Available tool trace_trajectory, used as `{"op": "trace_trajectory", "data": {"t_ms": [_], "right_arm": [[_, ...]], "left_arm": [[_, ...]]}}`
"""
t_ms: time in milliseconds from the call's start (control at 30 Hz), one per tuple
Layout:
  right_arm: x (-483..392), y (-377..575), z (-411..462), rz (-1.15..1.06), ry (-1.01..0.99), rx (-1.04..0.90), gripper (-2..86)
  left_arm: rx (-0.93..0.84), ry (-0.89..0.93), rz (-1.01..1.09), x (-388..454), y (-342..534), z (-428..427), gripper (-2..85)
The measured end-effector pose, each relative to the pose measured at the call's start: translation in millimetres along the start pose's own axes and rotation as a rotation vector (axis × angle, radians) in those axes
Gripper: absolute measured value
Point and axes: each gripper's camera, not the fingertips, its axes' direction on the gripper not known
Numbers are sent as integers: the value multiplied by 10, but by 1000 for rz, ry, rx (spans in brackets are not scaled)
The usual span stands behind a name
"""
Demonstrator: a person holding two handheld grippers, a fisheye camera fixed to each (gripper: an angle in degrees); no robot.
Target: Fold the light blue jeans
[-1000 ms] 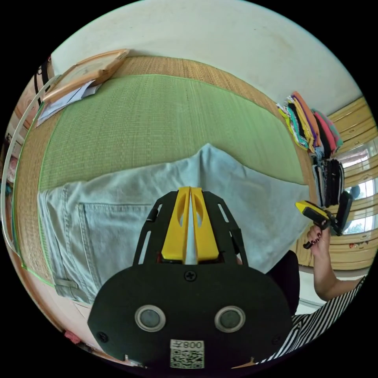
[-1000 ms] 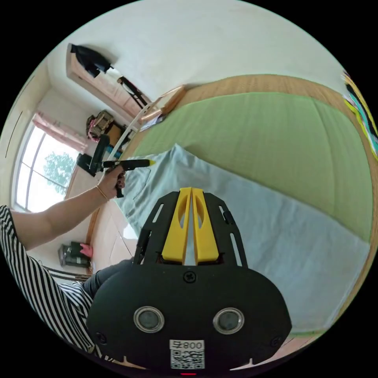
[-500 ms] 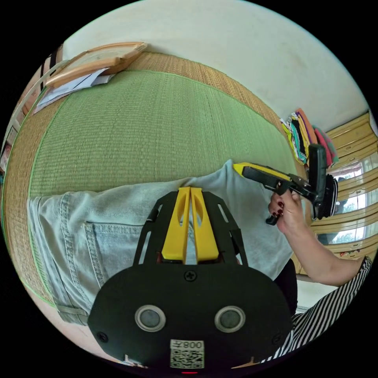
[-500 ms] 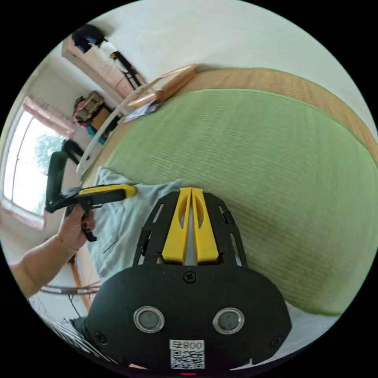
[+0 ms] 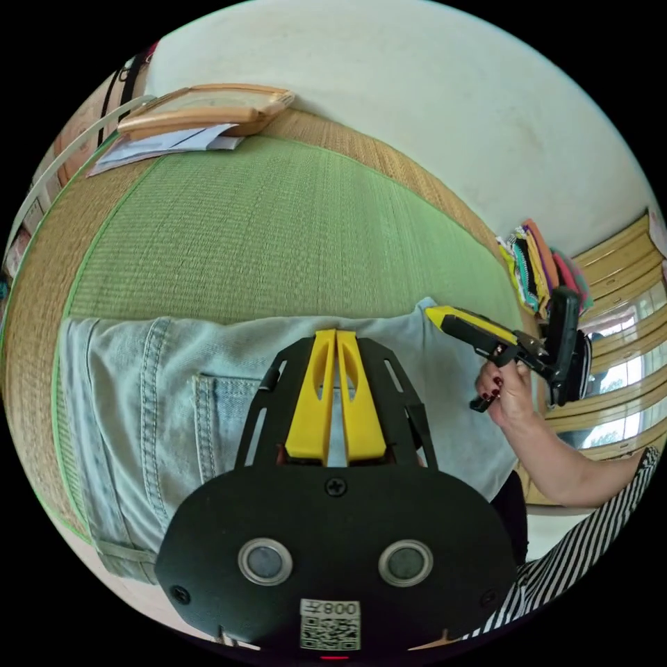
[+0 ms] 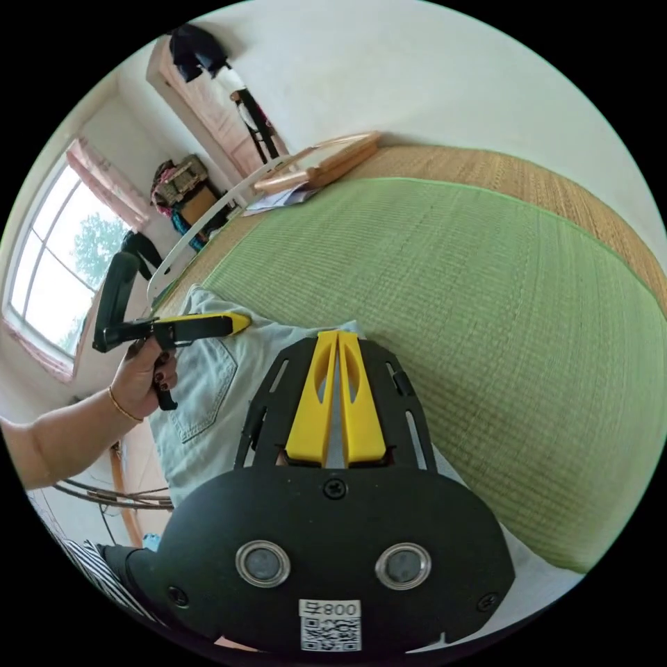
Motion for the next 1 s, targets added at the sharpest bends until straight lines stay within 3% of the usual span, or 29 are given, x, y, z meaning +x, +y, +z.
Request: {"op": "trace_trajectory", "data": {"t_ms": [300, 367, 467, 600, 700, 833, 1000], "right_arm": [[34, 539, -29, 38, 39, 43, 1], [57, 923, -163, 57, 60, 73, 1], [125, 1433, -252, 89, 53, 45, 1], [167, 2147, -396, 116, 141, 18, 1], [300, 2732, -248, 171, 209, -86, 1], [418, 3246, -291, 233, 159, -41, 3], [780, 4040, -785, 357, 165, 114, 11]], "left_arm": [[63, -29, -11, 321, 42, -847, 1], [14, -94, -44, 308, 41, -995, 1], [9, 9, -94, 272, -13, -1238, 1], [24, -40, -51, 505, -100, -1631, 1], [-92, -23, -25, 658, -207, -1737, 2], [-6, 173, 106, 1158, -431, -2119, 6], [-164, 406, 394, 2270, -816, -2155, 28]]}}
